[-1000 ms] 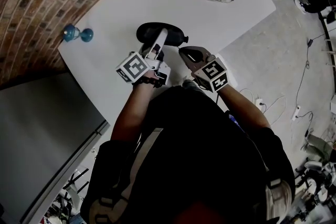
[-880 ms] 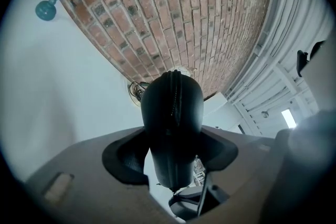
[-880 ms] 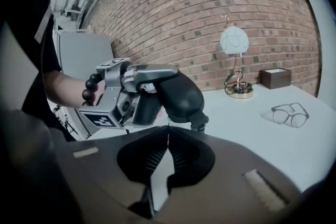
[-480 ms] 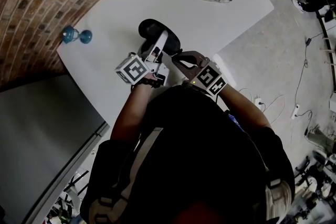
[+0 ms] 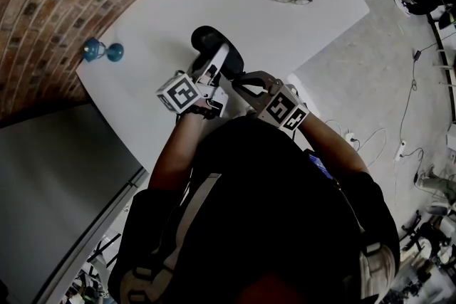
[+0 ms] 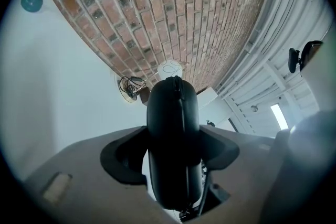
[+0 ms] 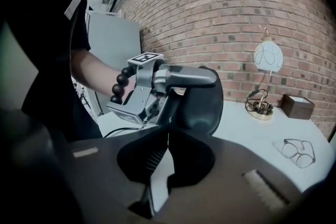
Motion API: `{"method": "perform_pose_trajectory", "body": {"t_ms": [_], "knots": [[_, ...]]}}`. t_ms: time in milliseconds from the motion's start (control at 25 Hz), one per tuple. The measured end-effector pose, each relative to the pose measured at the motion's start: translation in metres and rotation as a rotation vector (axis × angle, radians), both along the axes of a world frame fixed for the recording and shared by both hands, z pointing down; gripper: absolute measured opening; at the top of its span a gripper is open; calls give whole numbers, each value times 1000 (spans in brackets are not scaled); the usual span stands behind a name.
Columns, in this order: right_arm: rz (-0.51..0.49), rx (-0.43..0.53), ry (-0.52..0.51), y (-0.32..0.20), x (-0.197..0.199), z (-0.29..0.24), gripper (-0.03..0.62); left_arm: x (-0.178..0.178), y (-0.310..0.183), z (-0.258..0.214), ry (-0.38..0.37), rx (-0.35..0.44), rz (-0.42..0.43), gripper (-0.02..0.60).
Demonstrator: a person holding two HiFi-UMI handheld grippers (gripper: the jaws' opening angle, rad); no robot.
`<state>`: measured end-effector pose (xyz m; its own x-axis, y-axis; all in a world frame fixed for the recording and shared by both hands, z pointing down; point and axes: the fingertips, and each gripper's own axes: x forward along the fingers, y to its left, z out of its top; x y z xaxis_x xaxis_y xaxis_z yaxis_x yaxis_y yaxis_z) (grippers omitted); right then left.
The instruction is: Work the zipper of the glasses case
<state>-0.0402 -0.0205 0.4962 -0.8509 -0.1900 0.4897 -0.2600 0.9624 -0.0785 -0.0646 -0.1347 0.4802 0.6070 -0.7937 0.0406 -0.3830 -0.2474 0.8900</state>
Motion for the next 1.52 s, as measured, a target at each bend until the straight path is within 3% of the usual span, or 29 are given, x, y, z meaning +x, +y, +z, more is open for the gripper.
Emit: {"method": "perform_pose_trajectory", "body": {"t_ms": [320,640,880,1080,1200,1360,1520], "knots": [[-26,34,39,5,6,5,6,11,2,17,-3,-58,34,314],[-65,94,95,10,11,12,9,32,8,42,6,-149,129,325],[-82,89,123,15,13,23,8,30,15,62,41,-227,130,321],[-63,84,121,13,14,27,8,27,15,62,51,-226,123,298],[2,55,110,4,19,28,5,16,11,56,103,-213,65,285],[131,5,44,-20,28,18,5,7,5,34,306,-194,-3,267],[189,-17,1,-31,32,12,5,5,4,24,332,-177,-14,264]]}}
